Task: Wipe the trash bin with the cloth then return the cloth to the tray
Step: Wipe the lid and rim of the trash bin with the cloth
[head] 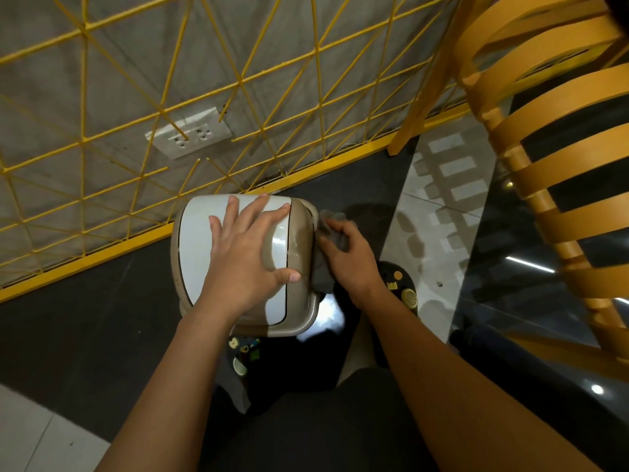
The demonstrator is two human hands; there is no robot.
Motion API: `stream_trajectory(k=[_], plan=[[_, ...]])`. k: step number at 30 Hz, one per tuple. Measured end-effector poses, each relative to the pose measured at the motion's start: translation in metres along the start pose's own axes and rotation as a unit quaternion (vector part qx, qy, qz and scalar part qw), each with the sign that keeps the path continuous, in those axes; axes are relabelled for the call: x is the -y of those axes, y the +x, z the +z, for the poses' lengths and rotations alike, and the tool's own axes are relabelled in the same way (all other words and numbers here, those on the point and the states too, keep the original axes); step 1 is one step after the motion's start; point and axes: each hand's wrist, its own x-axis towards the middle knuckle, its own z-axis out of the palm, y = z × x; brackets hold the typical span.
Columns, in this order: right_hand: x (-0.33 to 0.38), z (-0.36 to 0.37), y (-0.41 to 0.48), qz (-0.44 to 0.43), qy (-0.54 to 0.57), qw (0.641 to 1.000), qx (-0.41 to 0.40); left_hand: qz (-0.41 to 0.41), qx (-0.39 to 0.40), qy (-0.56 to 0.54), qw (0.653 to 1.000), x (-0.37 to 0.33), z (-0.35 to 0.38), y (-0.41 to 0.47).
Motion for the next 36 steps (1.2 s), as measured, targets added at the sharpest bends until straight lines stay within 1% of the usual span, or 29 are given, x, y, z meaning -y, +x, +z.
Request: stream_trajectory(k=[2,3,4,6,8,12,16,19,24,27,33,36], plan=[[-0.005,-0.007,-0.007,0.059,0.124,0.989,0.058,0.0,0.0,-0.004,1.0,0.0,0.0,0.0],[-0.007,-0.01,-0.009,0.069,0.15,0.983,0.075,0.0,0.0,-0.003,1.0,0.001,0.0,0.0],[-0.007,-0.011,-0.01,0.068,0.14,0.984,0.082,0.002,0.0,-0.002,1.0,0.001,0.0,-0.001],[-0.002,-0.011,-0.01,0.039,0.037,0.996,0.069,0.003,0.0,0.001,1.0,0.001,0.0,-0.001],[0.004,-0.01,-0.006,0.004,-0.057,0.998,0.036,0.004,0.001,0.003,1.0,0.001,0.0,-0.001],[0.014,-0.007,0.002,-0.035,-0.113,0.993,-0.005,0.005,0.004,0.011,1.0,0.0,-0.001,-0.001],[0.028,-0.003,0.018,-0.049,-0.126,0.99,-0.028,0.007,0.005,0.011,1.0,0.001,0.0,-0.001],[0.034,-0.002,0.027,-0.038,-0.13,0.991,-0.022,0.004,0.003,0.011,1.0,0.002,0.0,0.0],[0.01,-0.008,0.002,0.02,-0.121,0.991,0.056,-0.002,-0.007,0.009,1.0,0.001,0.001,0.0],[0.002,-0.009,-0.004,-0.005,-0.103,0.994,0.045,0.005,-0.005,0.019,1.0,0.002,0.001,0.0],[0.017,-0.01,0.016,-0.025,-0.146,0.988,0.046,0.002,0.001,0.036,0.999,0.002,-0.001,0.001],[0.027,-0.008,0.027,-0.037,-0.15,0.987,0.037,0.0,0.003,0.033,0.999,0.002,-0.001,0.001]])
